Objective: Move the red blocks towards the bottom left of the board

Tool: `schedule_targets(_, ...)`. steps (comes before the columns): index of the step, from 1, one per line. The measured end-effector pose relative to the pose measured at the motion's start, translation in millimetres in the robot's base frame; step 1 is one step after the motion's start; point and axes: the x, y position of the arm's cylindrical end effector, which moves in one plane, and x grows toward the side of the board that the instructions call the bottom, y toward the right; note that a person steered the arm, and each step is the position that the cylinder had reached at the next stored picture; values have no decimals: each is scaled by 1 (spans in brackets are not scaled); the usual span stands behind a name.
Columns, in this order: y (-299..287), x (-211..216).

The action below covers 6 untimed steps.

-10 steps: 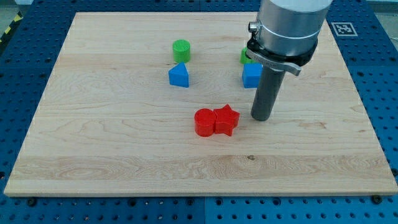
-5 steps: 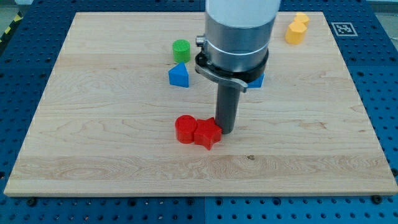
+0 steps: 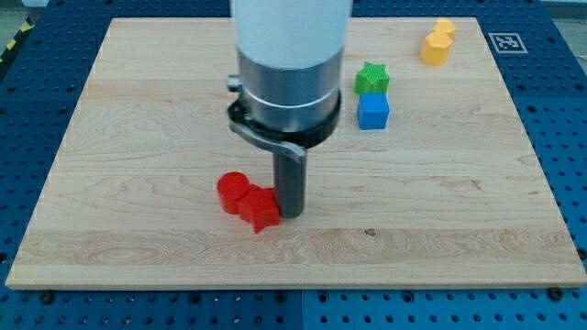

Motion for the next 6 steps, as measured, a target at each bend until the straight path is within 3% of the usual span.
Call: schedule_targets(6, -163, 25)
